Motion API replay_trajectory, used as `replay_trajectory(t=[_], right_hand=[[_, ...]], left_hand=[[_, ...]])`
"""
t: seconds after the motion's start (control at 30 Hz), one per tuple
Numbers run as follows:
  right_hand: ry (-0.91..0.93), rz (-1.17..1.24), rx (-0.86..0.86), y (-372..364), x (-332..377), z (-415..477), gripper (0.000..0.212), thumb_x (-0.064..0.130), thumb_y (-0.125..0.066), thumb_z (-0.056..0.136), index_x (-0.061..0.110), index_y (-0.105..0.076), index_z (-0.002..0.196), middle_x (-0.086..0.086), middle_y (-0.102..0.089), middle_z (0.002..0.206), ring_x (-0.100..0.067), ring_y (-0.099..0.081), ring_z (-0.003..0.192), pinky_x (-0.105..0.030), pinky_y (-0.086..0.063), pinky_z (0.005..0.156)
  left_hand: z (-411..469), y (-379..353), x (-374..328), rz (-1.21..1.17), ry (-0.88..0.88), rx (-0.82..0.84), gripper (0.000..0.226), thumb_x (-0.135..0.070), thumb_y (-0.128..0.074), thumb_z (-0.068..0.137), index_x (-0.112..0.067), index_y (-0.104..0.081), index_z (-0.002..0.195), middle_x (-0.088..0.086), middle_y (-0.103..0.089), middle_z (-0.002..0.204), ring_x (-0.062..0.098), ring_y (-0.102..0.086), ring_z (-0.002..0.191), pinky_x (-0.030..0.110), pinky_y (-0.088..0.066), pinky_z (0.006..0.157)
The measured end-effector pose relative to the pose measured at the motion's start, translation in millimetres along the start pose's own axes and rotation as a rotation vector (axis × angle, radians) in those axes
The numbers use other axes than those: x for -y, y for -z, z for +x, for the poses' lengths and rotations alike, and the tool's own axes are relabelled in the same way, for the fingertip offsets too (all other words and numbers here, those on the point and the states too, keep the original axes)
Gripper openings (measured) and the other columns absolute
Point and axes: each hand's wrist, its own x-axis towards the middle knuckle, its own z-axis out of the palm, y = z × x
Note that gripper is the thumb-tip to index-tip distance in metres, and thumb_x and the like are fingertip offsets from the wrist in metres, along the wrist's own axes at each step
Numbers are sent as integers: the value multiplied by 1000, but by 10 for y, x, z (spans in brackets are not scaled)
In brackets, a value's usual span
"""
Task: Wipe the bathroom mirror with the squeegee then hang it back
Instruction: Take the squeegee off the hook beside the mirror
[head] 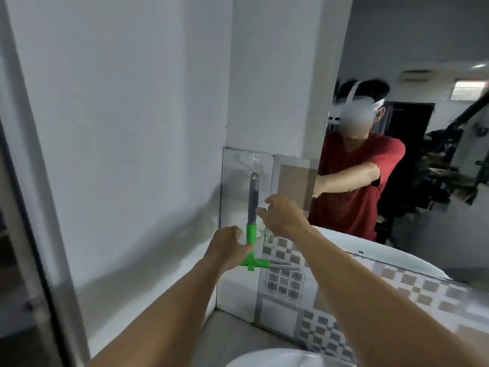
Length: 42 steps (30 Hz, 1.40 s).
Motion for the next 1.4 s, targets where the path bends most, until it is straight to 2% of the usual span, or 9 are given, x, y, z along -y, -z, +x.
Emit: replay_trajectory(t=[0.13, 0.27, 0.43, 0.67, 0.77, 0.9, 1.1, 1.27, 1.4], right_hand=[[-46, 152, -35, -137, 27, 151, 50, 36, -58, 97, 13, -52, 140, -6, -71, 119, -21, -65, 95, -36, -53, 80], [-45, 257, -90, -233, 46, 257, 31, 25, -58, 99, 10, -61, 125, -5, -69, 99, -13, -58, 72, -23, -42, 55], [-37, 328, -137, -254, 48, 281, 9, 22, -59, 98, 14, -63, 101, 7, -62, 78, -7, -58, 68, -28, -48, 60], [-20, 413, -187, 4, 150, 113, 17, 22, -60, 98, 11, -66, 109, -3, -71, 93, -21, -68, 83, -35, -56, 70], [-38, 501, -207, 215, 149, -56, 11, 22, -64, 96, 13, -66, 102, -4, -73, 91, -23, -73, 83, -44, -62, 80], [-50, 533, -232, 585, 35, -354, 9, 23, -69, 92, 20, -66, 84, -8, -76, 85, -28, -75, 80, -52, -62, 78], [-9, 331, -439, 1314, -180, -1027, 44, 32, -76, 85, 13, -59, 121, -2, -71, 104, -21, -67, 94, -35, -54, 76], [59, 173, -677, 1809, -410, -1535, 61, 39, -82, 78, 20, -42, 121, -12, -55, 125, -31, -54, 114, -49, -53, 91], [60, -319, -765, 2172, -556, -1840, 54, 45, -68, 89, 23, -46, 132, -14, -47, 134, -37, -42, 125, -59, -40, 105]], left_hand=[[115, -134, -7, -86, 6, -35, 29, -31, -75, 84, -15, -71, 108, -2, -71, 100, 19, -66, 92, 34, -54, 84], [194, -218, -2, -132, -1, -96, 18, -25, -74, 86, -14, -73, 101, -8, -67, 85, 11, -62, 78, 17, -43, 64], [205, -277, -4, -260, 42, -137, 19, -24, -75, 88, -14, -71, 104, -8, -67, 89, -5, -56, 70, 4, -40, 53], [-47, -157, -250, -334, 9, -234, 23, -28, -76, 87, -19, -65, 105, -12, -66, 92, -6, -58, 70, 5, -40, 58], [-214, -87, -414, -338, -37, -280, 25, -34, -79, 85, -22, -66, 101, -13, -66, 89, 4, -63, 76, 12, -44, 65], [-468, 4, -703, -337, -122, -234, 16, -25, -76, 89, -21, -66, 102, -11, -68, 92, -4, -61, 74, 3, -44, 58], [-894, 139, -1261, -180, -337, -199, 13, -22, -68, 96, -15, -67, 106, -4, -69, 93, 15, -66, 82, 22, -50, 71], [-1112, 270, -1844, -112, -418, -131, 17, -19, -62, 98, -20, -67, 114, 2, -71, 100, 21, -69, 85, 42, -60, 78], [-1206, 397, -2285, 56, -527, -148, 23, -19, -66, 96, -19, -69, 118, 5, -71, 100, 24, -69, 85, 43, -60, 81]])
